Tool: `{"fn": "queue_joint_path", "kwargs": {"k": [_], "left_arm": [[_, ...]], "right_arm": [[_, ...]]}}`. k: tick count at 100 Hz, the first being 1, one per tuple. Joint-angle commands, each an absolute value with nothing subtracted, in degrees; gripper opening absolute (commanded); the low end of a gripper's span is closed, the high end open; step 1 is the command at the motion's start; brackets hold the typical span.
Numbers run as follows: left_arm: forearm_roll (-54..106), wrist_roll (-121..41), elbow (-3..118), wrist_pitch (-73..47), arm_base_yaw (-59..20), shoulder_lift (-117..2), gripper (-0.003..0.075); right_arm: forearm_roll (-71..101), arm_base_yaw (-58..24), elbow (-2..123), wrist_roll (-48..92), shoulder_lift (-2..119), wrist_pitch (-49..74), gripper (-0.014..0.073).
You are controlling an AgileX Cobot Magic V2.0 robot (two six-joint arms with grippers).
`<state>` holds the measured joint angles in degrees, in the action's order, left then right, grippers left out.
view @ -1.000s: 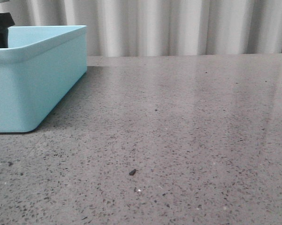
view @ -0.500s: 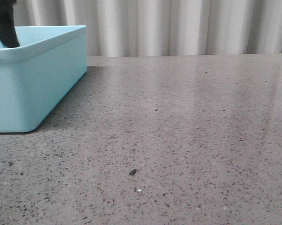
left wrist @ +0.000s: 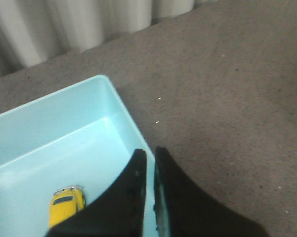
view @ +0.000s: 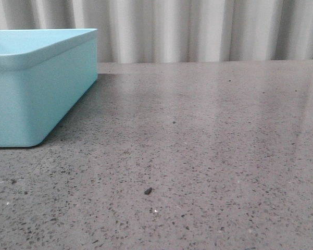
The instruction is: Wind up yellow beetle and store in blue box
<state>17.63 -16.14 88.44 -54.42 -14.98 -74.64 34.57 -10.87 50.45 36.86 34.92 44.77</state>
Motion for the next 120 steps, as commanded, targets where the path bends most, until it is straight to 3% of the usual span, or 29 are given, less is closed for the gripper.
{"fn": "queue_joint_path", "kwargs": {"k": [1, 30, 56, 78, 98, 120], "left_arm": [[18.8, -16.5, 84.7, -46.5, -18.2, -68.1, -0.0021], [18.5, -16.5, 58.5, -27.1, -24.8, -48.1, -0.0021], [20.8, -15.5, 38.2, -21.6, -25.6, -29.7, -0.0021], [21.8, -15.0, 32.6, -21.5, -25.6, -20.1, -0.0021], [23.6, -14.5, 32.3, -22.0, -25.6, -18.4, -0.0021], [28.8, -14.2, 31.0, -22.8, -25.4, -17.7, -0.0021]], "right_arm": [[35.8, -11.7, 49.0, 41.3, 31.8, 39.4, -0.0050], [35.8, -14.5, 39.3, 43.6, 16.5, 28.2, -0.0050], [35.5, -14.5, 33.3, 43.6, 9.1, 18.7, -0.0050], [35.5, -14.7, 32.5, 43.6, 9.1, 14.4, -0.0050], [35.5, -14.7, 32.5, 43.6, 9.1, 14.4, -0.0050], [40.4, -14.7, 31.9, 43.6, 9.1, 25.8, -0.0050]]}}
